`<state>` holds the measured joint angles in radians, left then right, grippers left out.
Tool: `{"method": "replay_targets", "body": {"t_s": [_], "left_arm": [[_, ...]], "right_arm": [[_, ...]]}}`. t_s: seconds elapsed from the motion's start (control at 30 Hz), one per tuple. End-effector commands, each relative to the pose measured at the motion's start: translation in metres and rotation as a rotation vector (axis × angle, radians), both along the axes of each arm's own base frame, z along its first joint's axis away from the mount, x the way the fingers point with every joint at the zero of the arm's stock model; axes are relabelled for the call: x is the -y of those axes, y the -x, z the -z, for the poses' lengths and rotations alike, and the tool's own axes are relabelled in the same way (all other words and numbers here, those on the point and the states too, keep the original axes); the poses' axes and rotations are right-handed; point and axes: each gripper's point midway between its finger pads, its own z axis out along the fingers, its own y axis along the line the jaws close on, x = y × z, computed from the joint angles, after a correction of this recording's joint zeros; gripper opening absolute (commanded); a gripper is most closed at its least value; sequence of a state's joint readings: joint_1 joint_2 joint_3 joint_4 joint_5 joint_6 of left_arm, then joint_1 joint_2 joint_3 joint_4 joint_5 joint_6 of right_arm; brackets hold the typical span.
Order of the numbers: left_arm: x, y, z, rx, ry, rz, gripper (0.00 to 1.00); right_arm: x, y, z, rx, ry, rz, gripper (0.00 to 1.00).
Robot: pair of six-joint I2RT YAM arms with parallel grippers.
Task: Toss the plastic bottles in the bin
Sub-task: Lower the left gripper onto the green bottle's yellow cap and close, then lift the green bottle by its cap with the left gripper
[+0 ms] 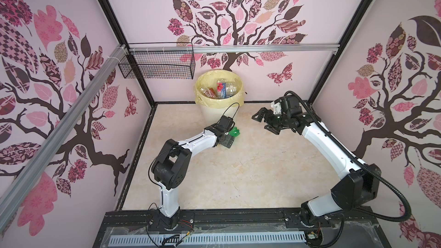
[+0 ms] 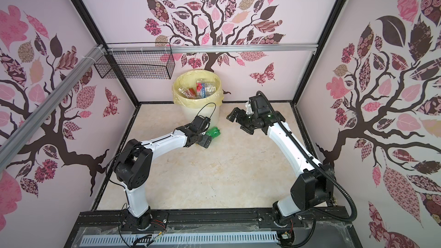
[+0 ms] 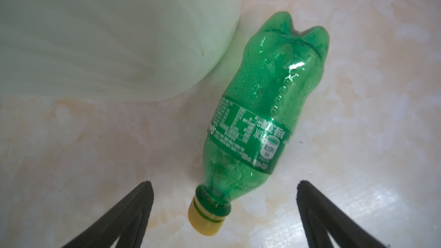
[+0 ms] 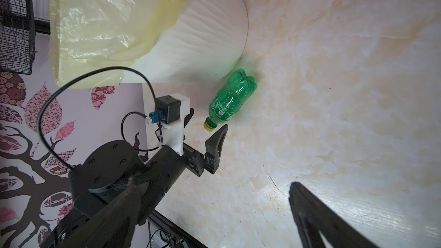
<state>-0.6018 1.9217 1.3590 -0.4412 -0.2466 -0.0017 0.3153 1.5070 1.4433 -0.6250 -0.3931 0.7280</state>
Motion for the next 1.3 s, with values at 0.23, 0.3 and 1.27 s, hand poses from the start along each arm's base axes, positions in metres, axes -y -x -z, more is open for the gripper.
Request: {"method": "replay_targets", "body": {"t_s": [0.23,0.3,1.27], "left_arm": [[0.026,-0.008,0.017,-0.069,0.079,0.0,0.83],[0.03,-0.001,0.022,-0.088,0.083,0.006,0.77],[0.046,0.055,0.002,-0.192,0.336,-0.005,0.42]], "right_arm": [[0.001,-0.022,-0.001,-0.011,0.001,-0.005,1.0],[0.0,-0.024,0.0,-0.014,-0.001,-0.002,1.0],[0.011,0.0,0.036,-0.067,0.006,0.029,1.0]]}}
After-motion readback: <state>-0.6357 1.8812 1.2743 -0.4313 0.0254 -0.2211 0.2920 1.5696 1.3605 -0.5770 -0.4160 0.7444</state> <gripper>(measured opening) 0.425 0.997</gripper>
